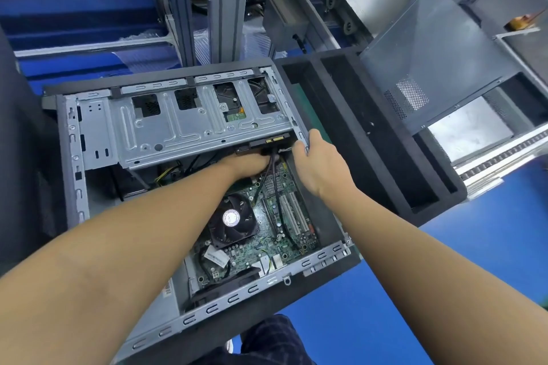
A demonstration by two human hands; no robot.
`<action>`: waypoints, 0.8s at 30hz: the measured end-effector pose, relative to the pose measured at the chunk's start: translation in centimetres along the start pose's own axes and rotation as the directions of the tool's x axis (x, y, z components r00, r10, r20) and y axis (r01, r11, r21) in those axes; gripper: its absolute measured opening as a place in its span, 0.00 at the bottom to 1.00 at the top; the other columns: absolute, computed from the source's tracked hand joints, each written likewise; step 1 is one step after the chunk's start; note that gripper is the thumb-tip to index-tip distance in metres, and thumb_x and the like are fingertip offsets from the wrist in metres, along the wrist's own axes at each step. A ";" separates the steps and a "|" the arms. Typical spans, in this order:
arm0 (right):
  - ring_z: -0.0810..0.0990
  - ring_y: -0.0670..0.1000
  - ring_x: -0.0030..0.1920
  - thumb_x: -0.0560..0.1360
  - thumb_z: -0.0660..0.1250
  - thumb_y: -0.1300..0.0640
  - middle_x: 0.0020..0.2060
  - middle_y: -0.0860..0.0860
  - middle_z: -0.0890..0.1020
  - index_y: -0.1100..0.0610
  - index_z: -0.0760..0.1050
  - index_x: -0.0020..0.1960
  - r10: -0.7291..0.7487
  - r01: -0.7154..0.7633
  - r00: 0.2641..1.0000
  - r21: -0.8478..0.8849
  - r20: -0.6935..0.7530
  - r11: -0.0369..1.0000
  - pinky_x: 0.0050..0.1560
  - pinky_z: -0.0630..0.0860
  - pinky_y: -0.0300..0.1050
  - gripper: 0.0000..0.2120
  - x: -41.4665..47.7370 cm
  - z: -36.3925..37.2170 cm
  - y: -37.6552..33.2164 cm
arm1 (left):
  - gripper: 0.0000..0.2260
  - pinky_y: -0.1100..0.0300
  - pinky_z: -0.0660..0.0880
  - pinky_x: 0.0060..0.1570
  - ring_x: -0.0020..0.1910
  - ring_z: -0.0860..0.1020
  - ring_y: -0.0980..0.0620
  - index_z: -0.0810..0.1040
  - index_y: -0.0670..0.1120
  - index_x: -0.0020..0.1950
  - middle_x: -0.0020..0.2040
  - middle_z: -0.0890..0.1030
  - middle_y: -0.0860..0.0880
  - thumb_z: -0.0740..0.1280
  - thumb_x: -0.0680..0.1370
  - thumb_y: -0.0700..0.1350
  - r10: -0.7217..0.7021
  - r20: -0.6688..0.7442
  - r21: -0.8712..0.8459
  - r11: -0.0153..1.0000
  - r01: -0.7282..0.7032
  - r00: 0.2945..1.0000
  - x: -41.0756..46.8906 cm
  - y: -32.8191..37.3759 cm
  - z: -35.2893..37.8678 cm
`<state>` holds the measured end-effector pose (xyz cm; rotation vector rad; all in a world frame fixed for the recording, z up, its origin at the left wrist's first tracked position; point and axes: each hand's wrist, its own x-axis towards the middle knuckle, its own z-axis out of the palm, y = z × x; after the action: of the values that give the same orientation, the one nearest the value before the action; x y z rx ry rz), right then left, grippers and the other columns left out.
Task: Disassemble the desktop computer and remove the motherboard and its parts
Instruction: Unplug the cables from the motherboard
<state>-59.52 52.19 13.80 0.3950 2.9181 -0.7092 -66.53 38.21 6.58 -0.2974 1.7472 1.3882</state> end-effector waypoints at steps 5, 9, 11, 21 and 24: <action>0.71 0.51 0.31 0.80 0.50 0.48 0.34 0.52 0.74 0.50 0.57 0.39 -0.015 0.015 1.000 -0.005 -0.003 1.000 0.29 0.60 0.45 0.12 -0.1 0.0 0.1 | 0.10 0.54 0.68 0.63 0.52 0.70 0.51 0.75 0.53 0.55 0.53 0.75 0.49 0.55 0.83 0.52 0.054 0.156 0.179 0.980 -0.082 0.986 -1.0 -0.5 -2.1; 0.72 0.51 0.32 0.80 0.50 0.47 0.35 0.52 0.75 0.52 0.59 0.41 -0.015 0.015 1.000 -0.013 0.002 1.000 0.29 0.61 0.45 0.12 0.0 0.1 0.2 | 0.14 0.57 0.63 0.65 0.59 0.75 0.54 0.83 0.61 0.42 0.58 0.80 0.58 0.59 0.80 0.55 0.200 0.145 0.528 0.813 -0.247 0.969 -0.7 -1.4 -2.6; 0.73 0.51 0.32 0.80 0.49 0.47 0.35 0.52 0.75 0.53 0.61 0.43 -0.012 0.012 1.000 -0.010 0.004 1.000 0.29 0.62 0.45 0.11 0.0 0.1 0.3 | 0.14 0.54 0.62 0.70 0.62 0.75 0.53 0.83 0.68 0.39 0.60 0.80 0.59 0.58 0.74 0.61 0.204 0.137 0.550 0.798 -0.246 0.969 -1.1 -1.4 -2.7; 0.74 0.51 0.33 0.80 0.50 0.47 0.35 0.50 0.75 0.54 0.63 0.46 -0.020 0.020 1.000 -0.005 -0.011 1.000 0.29 0.63 0.45 0.11 0.0 0.1 0.3 | 0.19 0.57 0.69 0.55 0.58 0.75 0.44 0.76 0.45 0.64 0.65 0.78 0.42 0.55 0.84 0.56 0.249 0.031 0.773 0.608 -0.181 0.968 -0.8 -1.9 -2.7; 0.74 0.51 0.33 0.80 0.50 0.47 0.35 0.51 0.76 0.53 0.63 0.45 -0.028 0.028 1.000 0.005 -0.012 1.000 0.30 0.65 0.46 0.11 0.0 0.1 0.3 | 0.12 0.58 0.66 0.39 0.44 0.73 0.47 0.73 0.41 0.56 0.58 0.78 0.40 0.54 0.84 0.47 0.252 0.004 0.831 0.537 -0.143 0.968 -1.6 -1.9 -2.6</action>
<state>-59.45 52.37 13.55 0.3605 2.9396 -0.7204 -65.57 34.75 6.54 0.3766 2.3856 0.5257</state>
